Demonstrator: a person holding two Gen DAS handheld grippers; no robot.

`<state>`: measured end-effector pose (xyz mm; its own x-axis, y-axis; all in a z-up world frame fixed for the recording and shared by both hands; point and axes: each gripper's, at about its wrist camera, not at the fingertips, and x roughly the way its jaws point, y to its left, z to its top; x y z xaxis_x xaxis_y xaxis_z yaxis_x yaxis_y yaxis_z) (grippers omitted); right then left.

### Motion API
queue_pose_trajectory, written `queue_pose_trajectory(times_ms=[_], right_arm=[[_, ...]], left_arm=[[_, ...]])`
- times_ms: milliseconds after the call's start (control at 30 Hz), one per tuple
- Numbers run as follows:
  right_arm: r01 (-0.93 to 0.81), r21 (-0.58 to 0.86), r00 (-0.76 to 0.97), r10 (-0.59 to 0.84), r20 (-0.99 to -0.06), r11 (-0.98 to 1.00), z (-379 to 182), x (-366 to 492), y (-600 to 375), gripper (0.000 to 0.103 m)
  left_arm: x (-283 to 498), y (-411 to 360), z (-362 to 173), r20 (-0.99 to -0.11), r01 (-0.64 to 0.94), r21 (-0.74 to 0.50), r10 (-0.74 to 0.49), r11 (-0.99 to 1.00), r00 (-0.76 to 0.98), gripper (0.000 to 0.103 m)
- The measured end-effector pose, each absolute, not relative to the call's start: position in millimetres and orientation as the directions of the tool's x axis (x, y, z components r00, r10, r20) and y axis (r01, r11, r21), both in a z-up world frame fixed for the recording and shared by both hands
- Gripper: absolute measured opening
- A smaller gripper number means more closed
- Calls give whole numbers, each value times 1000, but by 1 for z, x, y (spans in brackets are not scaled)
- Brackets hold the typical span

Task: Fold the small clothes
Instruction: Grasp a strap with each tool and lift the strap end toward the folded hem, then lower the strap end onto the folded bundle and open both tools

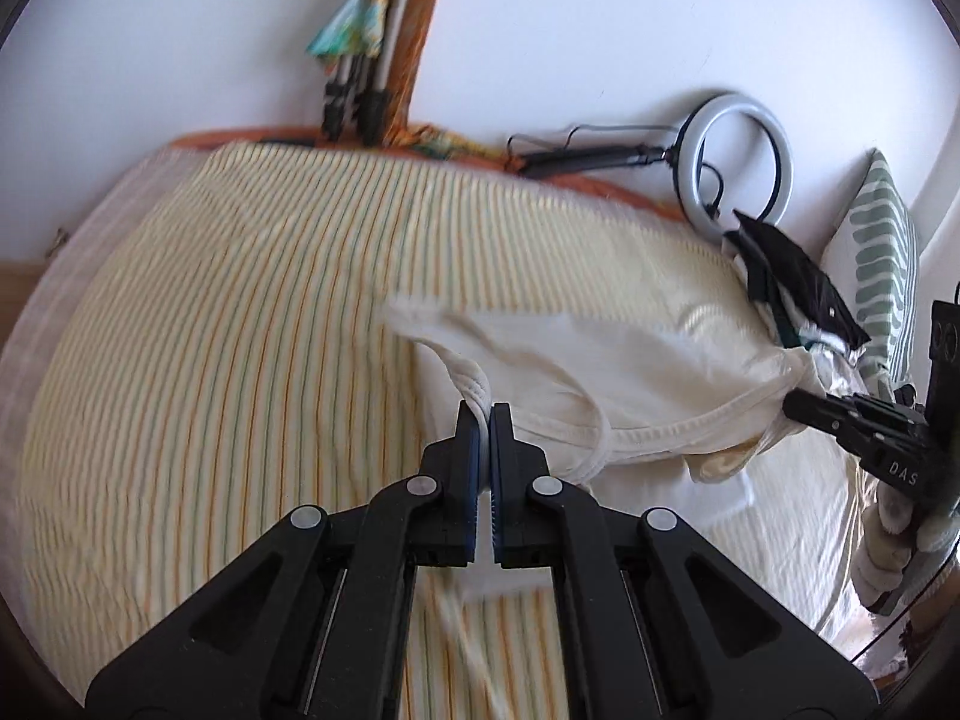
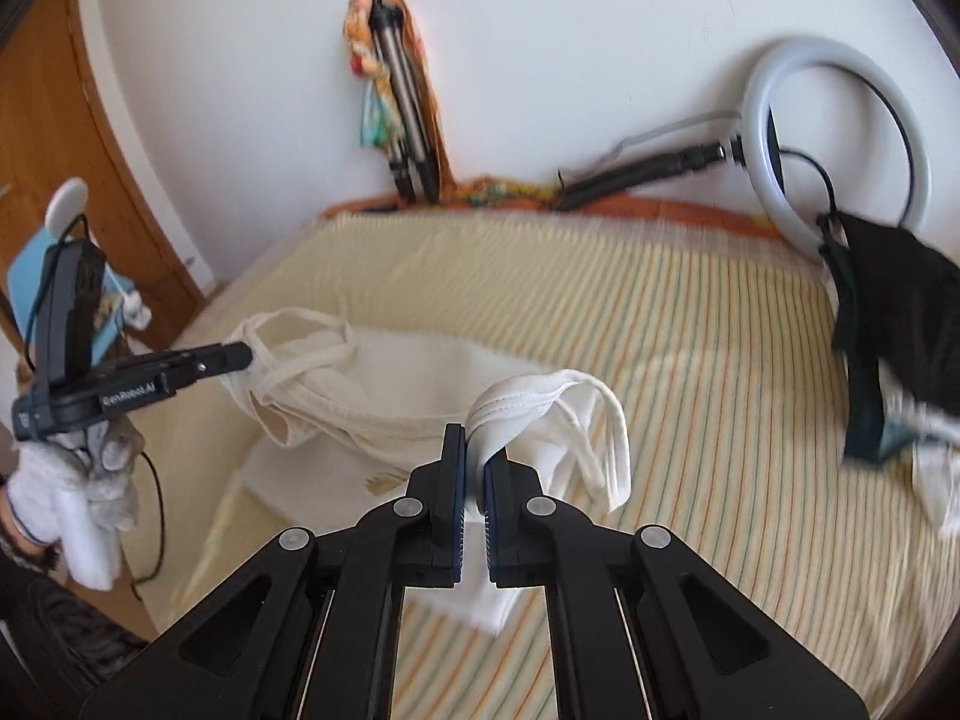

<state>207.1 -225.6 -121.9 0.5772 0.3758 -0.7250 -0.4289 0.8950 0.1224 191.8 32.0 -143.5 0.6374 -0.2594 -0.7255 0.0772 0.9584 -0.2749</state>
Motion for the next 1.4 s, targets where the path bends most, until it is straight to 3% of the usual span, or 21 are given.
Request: queue_pose_trajectory(times_ms=[200, 300, 367, 533, 700, 1033, 1400], right_arm=[[-412, 77, 564, 321, -761, 908, -139, 181, -229, 4], [-401, 82, 496, 292, -818, 912, -144, 169, -234, 15], [-385, 75, 481, 269, -834, 920, -141, 161, -239, 16], [-454, 101, 522, 356, -775, 885, -103, 141, -236, 16], [-429, 132, 535, 369, -761, 894, -103, 163, -217, 16], [-367, 139, 475, 314, -822, 920, -142, 203, -204, 16], [-416, 92, 413, 278, -867, 905, -166, 174, -215, 16]], left_arm=[[165, 34, -163, -771, 60, -263, -247, 963, 587, 1], [151, 33, -160, -799, 98, -225, -241, 970, 551, 3], [139, 34, -153, -807, 127, -206, -242, 970, 539, 6], [118, 39, -119, -766, 174, -193, -259, 966, 589, 6], [144, 32, -101, -728, 173, -200, -265, 964, 632, 6], [224, 8, -146, -844, 197, -155, -234, 968, 482, 6], [134, 23, -174, -884, 279, -114, -225, 954, 410, 6]])
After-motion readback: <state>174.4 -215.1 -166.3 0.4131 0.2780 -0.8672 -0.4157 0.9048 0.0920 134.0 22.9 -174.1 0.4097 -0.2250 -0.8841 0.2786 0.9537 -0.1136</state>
